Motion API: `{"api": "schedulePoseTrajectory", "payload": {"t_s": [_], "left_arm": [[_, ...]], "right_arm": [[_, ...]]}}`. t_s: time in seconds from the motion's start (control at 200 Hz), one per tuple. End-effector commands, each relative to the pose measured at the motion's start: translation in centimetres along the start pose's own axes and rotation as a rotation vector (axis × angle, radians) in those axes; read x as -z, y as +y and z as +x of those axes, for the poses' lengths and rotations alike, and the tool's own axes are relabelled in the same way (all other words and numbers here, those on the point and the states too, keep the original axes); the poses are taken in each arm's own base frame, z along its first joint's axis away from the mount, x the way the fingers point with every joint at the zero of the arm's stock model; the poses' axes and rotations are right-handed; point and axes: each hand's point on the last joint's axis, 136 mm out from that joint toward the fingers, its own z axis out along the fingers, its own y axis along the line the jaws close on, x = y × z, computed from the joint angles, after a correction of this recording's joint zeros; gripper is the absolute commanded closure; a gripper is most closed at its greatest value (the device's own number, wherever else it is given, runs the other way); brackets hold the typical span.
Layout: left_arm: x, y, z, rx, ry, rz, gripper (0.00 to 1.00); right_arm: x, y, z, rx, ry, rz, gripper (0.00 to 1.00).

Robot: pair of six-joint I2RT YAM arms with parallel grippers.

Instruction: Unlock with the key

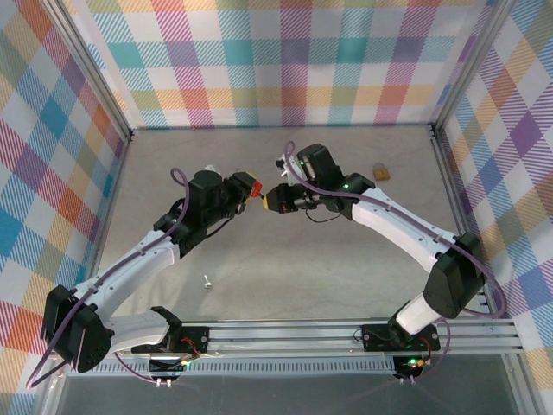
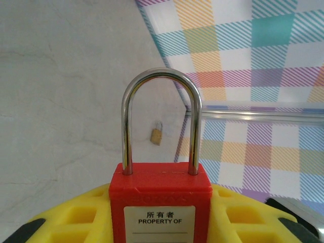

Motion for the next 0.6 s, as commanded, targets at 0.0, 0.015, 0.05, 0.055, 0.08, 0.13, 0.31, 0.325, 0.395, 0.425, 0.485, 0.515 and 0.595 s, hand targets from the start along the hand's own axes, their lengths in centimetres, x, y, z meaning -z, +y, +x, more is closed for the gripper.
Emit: {"api": "schedulePoseTrajectory", "payload": {"t_s": [0.0, 0.015, 0.05, 0.055, 0.08, 0.13, 0.31, 0.325, 0.395, 0.425, 0.485, 0.515, 0.595], "left_arm": [[0.6, -1.5, 4.9, -0.031, 0.222, 0.018, 1.0], [0.6, -1.6, 4.9, -0.032, 0.223, 0.019, 1.0], [0.4, -1.7, 5.2, -0.034, 0.227, 0.017, 1.0], [0.4, -1.7, 5.2, -0.034, 0.227, 0.017, 1.0], [0.3, -1.8, 5.4, -0.035, 0.23, 0.018, 1.0], [0.1, -2.1, 5.8, -0.037, 0.235, 0.027, 1.0], [-0.1, -2.8, 6.9, -0.047, 0.251, 0.049, 1.0], [-0.1, -2.9, 6.9, -0.047, 0.25, 0.052, 1.0], [0.3, -3.0, 6.8, -0.043, 0.243, 0.065, 1.0], [0.5, -2.9, 6.7, -0.043, 0.239, 0.064, 1.0], [0.9, -2.8, 6.6, -0.042, 0.233, 0.068, 1.0], [1.1, -2.8, 6.6, -0.043, 0.233, 0.07, 1.0], [1.3, -2.7, 6.7, -0.044, 0.237, 0.068, 1.0]], "right_arm": [[-0.2, -1.6, -4.0, 0.141, -0.136, 0.187, 1.0], [-0.3, -1.6, -4.0, 0.147, -0.135, 0.199, 1.0], [-0.4, -1.9, -4.0, 0.156, -0.133, 0.222, 1.0], [-0.4, -1.9, -4.0, 0.158, -0.134, 0.225, 1.0], [-0.5, -1.9, -4.1, 0.161, -0.138, 0.232, 1.0], [-0.6, -2.0, -4.2, 0.156, -0.144, 0.234, 1.0], [-0.5, -1.6, -5.3, 0.131, -0.176, 0.18, 1.0], [-0.3, -1.5, -5.4, 0.125, -0.181, 0.171, 1.0], [0.2, -1.7, -6.0, 0.08, -0.2, 0.107, 1.0], [0.5, -1.8, -6.1, 0.061, -0.205, 0.077, 1.0], [1.1, -1.8, -6.4, 0.047, -0.223, 0.038, 1.0], [1.3, -1.8, -6.4, 0.049, -0.23, 0.031, 1.0], [1.6, -1.7, -6.3, 0.063, -0.231, 0.03, 1.0]]}}
